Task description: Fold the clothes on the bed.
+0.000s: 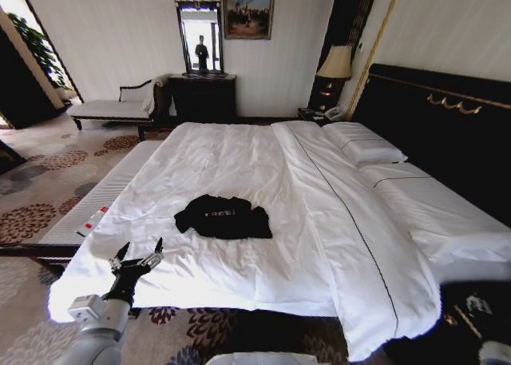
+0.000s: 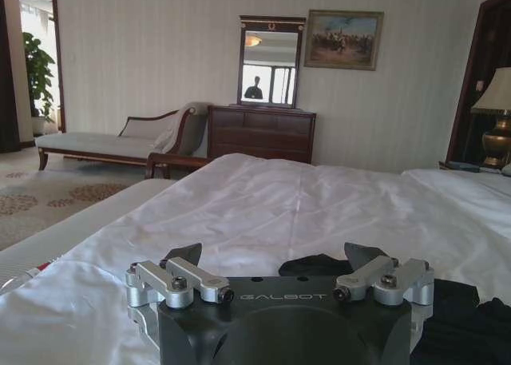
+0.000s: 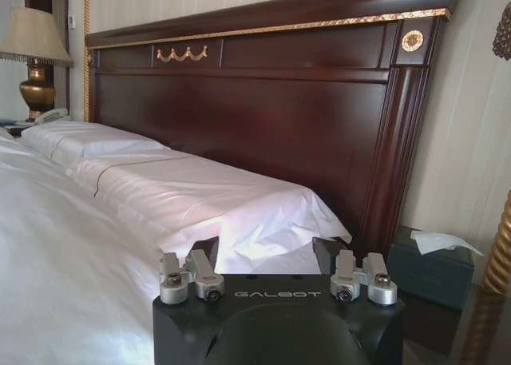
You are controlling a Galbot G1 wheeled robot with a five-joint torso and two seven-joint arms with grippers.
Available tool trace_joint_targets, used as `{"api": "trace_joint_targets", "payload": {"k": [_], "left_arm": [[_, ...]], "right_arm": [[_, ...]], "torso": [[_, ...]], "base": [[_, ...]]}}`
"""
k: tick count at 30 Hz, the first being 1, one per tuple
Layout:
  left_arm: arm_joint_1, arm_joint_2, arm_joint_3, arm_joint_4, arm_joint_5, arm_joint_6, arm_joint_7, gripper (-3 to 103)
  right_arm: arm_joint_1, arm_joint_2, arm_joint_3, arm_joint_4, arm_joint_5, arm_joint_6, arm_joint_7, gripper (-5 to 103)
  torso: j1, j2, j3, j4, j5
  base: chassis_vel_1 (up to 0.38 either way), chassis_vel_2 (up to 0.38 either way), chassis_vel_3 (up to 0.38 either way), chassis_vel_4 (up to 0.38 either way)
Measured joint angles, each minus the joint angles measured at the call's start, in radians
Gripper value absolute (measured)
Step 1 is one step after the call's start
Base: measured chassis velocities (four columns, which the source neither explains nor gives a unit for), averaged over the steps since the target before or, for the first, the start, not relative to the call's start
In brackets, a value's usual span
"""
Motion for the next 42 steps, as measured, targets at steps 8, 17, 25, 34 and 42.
{"api": "trace_joint_targets", "payload": {"k": [8,17,25,34,42], "left_arm": [[0.005,-0.006,-0.003,-0.001,0.0,-0.001,0.003,100],[0.005,-0.009,0.001,-0.002,0.003,-0.002,0.004,100],[0.007,-0.013,-0.001,-0.002,0.004,-0.004,0.005,100],[0.003,-0.012,0.004,0.001,0.005,-0.005,0.006,100],[0.002,-0.003,0.002,0.002,0.003,-0.005,0.006,100]], "right_arm": [[-0.023,0.013,-0.023,0.077,0.029,0.024,-0.027,90],[-0.059,0.073,-0.146,0.255,-0.104,0.052,-0.077,100],[-0.051,0.087,-0.224,0.297,-0.189,0.051,-0.076,100],[-0.07,0.095,-0.224,0.296,-0.21,0.051,-0.076,100],[-0.075,0.103,-0.227,0.302,-0.219,0.051,-0.075,100]], "torso": [[0.0,0.0,0.0,0.0,0.0],[0.0,0.0,0.0,0.0001,-0.0001],[0.0,0.0,0.0,0.0001,0.0],[0.0,0.0,0.0,0.0,0.0],[0.0,0.0,0.0,0.0,0.0001]], "base": [[0.0,0.0,0.0,0.0],[0.0,0.0,0.0,0.0],[0.0,0.0,0.0,0.0],[0.0,0.0,0.0,0.0],[0.005,0.006,-0.007,-0.005]]}}
